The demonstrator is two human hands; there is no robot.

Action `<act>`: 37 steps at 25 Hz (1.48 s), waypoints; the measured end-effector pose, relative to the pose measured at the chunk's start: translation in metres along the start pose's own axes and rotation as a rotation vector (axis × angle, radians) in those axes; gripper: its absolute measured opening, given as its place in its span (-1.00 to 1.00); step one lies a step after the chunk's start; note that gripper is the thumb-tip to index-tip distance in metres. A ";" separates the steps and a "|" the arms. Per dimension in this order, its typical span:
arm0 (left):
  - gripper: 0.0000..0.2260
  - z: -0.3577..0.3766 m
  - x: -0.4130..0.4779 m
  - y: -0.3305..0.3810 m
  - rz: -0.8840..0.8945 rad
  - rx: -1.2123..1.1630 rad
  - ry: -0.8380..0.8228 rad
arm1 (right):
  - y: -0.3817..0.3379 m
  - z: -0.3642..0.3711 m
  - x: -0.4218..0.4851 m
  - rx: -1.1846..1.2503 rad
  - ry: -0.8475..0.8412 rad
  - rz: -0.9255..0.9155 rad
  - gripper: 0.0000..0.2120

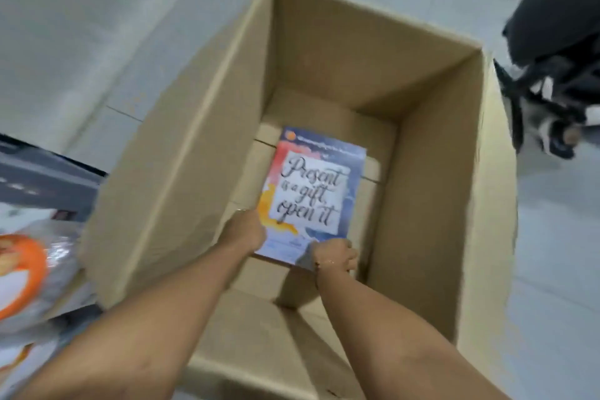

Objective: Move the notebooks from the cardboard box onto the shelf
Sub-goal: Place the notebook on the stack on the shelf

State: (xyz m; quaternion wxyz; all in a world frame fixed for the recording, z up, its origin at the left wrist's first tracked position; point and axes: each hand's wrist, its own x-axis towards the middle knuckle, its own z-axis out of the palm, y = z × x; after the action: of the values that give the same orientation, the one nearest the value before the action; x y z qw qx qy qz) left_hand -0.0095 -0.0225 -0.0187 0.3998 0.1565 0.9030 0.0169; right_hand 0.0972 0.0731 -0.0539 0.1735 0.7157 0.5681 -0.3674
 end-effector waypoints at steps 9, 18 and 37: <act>-0.77 0.033 0.010 0.009 -0.324 -0.175 0.103 | 0.005 0.011 0.004 0.140 0.142 -0.057 -0.56; -0.75 -0.058 -0.086 0.018 0.036 -0.153 0.542 | -0.039 -0.056 -0.089 0.402 0.412 -0.489 -0.67; -0.83 -0.321 -0.573 -0.253 -0.426 -0.412 1.887 | -0.147 -0.154 -0.682 0.455 -0.003 -2.248 -0.72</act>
State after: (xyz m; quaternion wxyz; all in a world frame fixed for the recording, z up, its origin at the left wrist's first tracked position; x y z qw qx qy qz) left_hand 0.0500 -0.4027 0.5709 -0.4695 -0.1596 0.8403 0.2193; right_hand -0.0482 -0.2488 0.5675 -0.3854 -0.1820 0.8065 -0.4097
